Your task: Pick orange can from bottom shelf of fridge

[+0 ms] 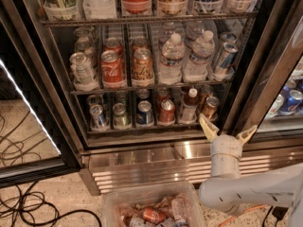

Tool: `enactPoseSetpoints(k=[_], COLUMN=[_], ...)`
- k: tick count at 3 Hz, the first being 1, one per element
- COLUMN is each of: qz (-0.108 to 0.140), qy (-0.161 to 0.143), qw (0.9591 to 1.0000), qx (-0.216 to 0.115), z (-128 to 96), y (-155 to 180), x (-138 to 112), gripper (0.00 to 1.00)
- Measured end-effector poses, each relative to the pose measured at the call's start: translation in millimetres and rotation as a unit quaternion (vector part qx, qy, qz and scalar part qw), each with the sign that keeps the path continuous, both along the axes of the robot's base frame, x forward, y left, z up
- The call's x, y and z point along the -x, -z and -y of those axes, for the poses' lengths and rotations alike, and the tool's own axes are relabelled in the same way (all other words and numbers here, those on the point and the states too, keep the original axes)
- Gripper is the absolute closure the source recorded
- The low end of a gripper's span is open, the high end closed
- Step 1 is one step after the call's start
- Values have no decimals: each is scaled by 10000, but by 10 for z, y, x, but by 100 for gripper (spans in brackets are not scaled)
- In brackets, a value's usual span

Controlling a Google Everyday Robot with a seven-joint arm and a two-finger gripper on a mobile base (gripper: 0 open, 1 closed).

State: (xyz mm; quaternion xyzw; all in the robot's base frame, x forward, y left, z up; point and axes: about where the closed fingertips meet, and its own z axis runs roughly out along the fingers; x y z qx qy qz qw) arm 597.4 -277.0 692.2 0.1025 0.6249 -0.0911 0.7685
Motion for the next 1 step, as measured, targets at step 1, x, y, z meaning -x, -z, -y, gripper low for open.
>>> enactPoseSetpoints(k=[1], qz=[0], qy=[0], qw=[10000], qx=[0], z=[0], y=[0], x=[0], gripper=[0])
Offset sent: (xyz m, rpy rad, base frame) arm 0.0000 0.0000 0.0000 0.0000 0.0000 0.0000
